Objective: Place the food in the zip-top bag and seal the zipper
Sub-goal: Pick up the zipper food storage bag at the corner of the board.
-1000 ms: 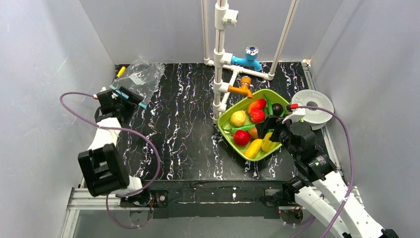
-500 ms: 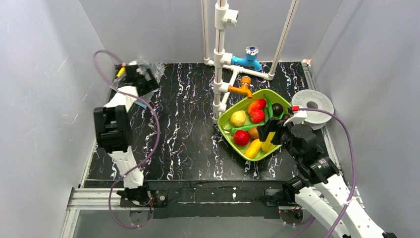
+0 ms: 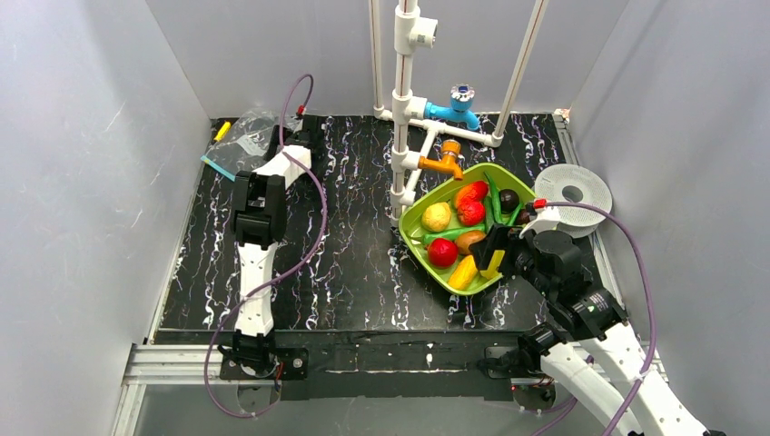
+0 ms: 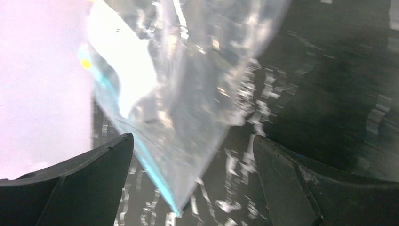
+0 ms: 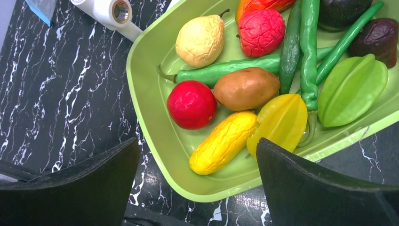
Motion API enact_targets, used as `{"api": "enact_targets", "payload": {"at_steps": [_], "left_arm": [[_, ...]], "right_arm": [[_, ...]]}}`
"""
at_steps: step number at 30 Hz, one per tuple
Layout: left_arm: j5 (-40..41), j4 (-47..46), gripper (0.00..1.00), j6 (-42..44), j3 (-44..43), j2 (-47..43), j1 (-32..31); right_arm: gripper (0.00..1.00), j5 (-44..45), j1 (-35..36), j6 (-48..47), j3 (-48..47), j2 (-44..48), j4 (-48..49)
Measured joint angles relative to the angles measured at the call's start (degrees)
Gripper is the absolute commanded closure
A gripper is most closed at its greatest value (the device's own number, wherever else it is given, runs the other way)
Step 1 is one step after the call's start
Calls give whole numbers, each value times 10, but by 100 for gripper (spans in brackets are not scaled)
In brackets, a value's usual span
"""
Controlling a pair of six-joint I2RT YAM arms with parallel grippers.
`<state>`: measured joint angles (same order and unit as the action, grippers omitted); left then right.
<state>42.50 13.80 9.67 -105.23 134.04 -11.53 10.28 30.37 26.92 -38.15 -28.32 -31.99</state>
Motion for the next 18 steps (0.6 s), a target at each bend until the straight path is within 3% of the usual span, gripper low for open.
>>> {"api": "enact_targets", "payload": {"at_steps": [2,4,7,11,12,18], "left_arm": [[41,-6,0,26,-13,16,6],[66,-16,13,44,-14,24,9],[91,-29,42,66,-17,35,14],[94,-30,95,89,-21,52,13],[91,-28,100,92,-19,53,13],[60,17,100,68,28,9,4]], "right_arm": [[0,-2,0,3,0,1,-6],[0,-4,0,7,0,0,-11],[0,-7,0,14,-5,-10,-14],[0,-17,0,18,-13,-26,-14],[0,-19,0,19,-15,-30,-13],[0,-35,0,18,-14,-43,-5]]}}
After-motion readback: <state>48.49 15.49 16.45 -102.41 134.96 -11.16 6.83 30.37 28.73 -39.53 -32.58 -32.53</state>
